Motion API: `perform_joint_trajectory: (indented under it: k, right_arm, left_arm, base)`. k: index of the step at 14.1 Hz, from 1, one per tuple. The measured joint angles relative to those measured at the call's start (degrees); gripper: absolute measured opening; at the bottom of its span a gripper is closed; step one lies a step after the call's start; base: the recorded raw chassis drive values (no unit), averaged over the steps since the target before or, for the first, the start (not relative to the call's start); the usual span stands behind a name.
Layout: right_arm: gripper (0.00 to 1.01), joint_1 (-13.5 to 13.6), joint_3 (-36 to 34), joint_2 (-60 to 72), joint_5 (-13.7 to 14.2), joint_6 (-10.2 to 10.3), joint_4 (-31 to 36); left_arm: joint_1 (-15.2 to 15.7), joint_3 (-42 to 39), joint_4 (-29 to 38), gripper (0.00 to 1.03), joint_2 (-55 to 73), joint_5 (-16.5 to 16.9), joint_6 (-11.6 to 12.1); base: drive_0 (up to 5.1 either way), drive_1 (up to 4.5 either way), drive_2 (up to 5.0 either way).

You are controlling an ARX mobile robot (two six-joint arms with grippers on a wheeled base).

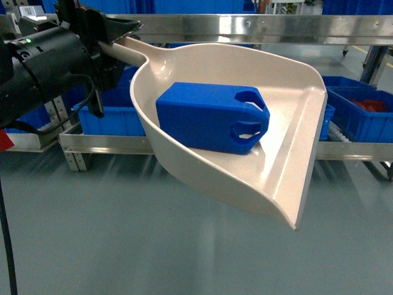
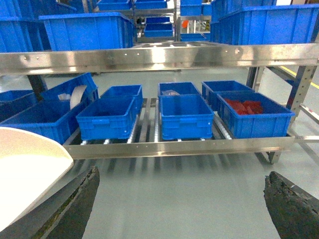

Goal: Place part in tray to right shelf

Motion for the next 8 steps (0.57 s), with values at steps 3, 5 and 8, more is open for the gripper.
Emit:
perform_joint_trajectory:
  k: [3,5,8]
  right_arm:
    - [0.98,0.0,0.0,0.0,0.0,0.0,0.0]
    - [0.98,0.0,0.0,0.0,0.0,0.0,0.0]
    - [0.98,0.0,0.0,0.0,0.0,0.0,0.0]
  left_arm:
    - [0.0,0.0,-0.1,0.12,0.0,0.0,0.0]
    - [0.0,0.0,0.0,0.12,0.0,0.0,0.0]
    - [0.0,0.0,-0.1,0.12,0.0,0.0,0.0]
  base:
    - [0.0,0.0,0.0]
    - [0.0,0.0,0.0]
    - [0.0,0.0,0.0]
